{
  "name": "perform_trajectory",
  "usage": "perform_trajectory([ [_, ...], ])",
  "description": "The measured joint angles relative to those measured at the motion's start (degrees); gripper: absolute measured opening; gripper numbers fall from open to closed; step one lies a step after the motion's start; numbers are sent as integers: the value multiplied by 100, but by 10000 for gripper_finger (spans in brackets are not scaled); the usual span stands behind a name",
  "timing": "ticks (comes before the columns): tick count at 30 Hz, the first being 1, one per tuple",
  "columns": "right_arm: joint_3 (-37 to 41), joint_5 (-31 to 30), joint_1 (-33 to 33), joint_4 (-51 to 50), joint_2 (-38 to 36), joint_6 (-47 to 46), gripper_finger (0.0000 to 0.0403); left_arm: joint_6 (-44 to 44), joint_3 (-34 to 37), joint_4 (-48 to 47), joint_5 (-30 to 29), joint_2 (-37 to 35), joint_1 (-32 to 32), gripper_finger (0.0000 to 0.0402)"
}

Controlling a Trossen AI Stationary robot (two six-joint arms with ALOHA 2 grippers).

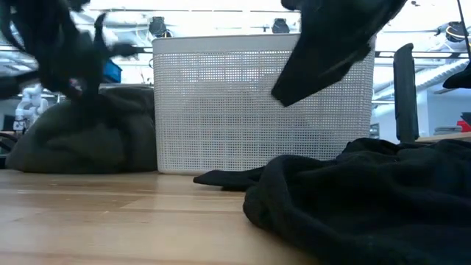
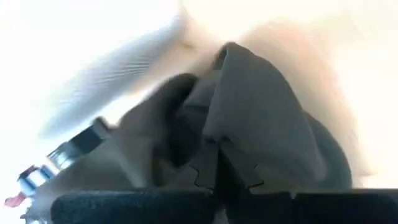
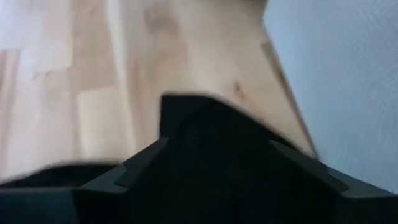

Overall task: Sort clothes
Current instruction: Fold the gray jacket

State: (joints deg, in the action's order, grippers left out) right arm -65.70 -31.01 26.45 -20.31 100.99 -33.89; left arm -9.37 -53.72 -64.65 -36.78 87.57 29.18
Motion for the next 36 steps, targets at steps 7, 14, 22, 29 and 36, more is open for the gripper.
perform_trajectory([
  [7,288,-346,-604,689,0,308,207,1340,-1821,-1078,-1032,-4,661,4],
  [14,287,-1004,-1138,509,0,259,176,1493,-3690,-1197,-1742,-21,1360,2],
  [22,287,-1667,-1715,279,0,-139,152,1264,-5100,-968,-2668,-22,1856,1],
  [29,265,-1756,-2008,317,0,-106,144,-172,-5887,403,-3699,-22,2163,1],
  [36,209,-364,-1787,212,-49,153,144,-2367,-6670,2316,-4953,-24,2265,0],
])
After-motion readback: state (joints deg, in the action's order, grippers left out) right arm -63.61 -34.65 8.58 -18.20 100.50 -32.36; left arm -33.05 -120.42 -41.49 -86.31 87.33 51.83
